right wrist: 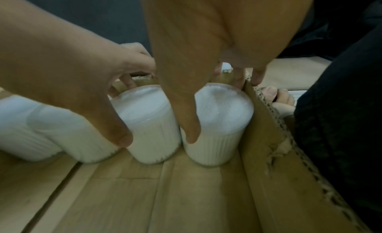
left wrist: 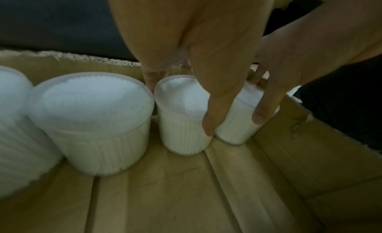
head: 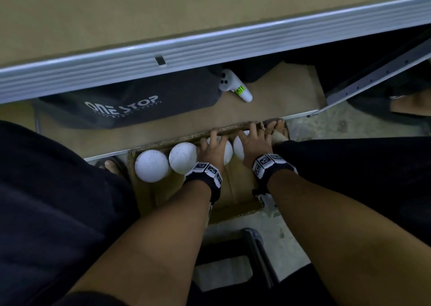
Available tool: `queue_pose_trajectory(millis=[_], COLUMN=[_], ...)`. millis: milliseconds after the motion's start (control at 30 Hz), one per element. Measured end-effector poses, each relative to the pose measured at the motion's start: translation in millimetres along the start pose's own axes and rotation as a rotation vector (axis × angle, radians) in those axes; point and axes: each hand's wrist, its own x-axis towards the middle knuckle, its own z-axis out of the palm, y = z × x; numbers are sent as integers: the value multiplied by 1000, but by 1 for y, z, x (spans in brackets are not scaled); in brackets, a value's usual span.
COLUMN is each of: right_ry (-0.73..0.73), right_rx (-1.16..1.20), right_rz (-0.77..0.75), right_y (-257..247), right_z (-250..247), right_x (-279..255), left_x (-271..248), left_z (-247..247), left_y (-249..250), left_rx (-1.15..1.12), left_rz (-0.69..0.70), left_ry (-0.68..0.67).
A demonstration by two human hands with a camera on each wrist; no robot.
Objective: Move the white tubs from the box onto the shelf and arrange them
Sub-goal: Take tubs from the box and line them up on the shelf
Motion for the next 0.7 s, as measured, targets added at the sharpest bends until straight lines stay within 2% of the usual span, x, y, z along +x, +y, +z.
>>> queue_pose_trajectory(millis=[300,467,533,700], right_ry=[-14,19,48,60], right_rx=[128,95,134,179], right_rz=[51,55,56,48], right_y=[1,9,14,19], right_z=[-24,-63,-84,-136], right_x=[-28,-58,-72,-112], left_x=[-27,-50,-61,-100], left_z=[-31,-72,-91,-139], left_y=[7,13,18,35], left_rx=[-61,-82,-87,-62], left_rz=[-43,-23,4,47], left_ry=[-109,-86,-49,150])
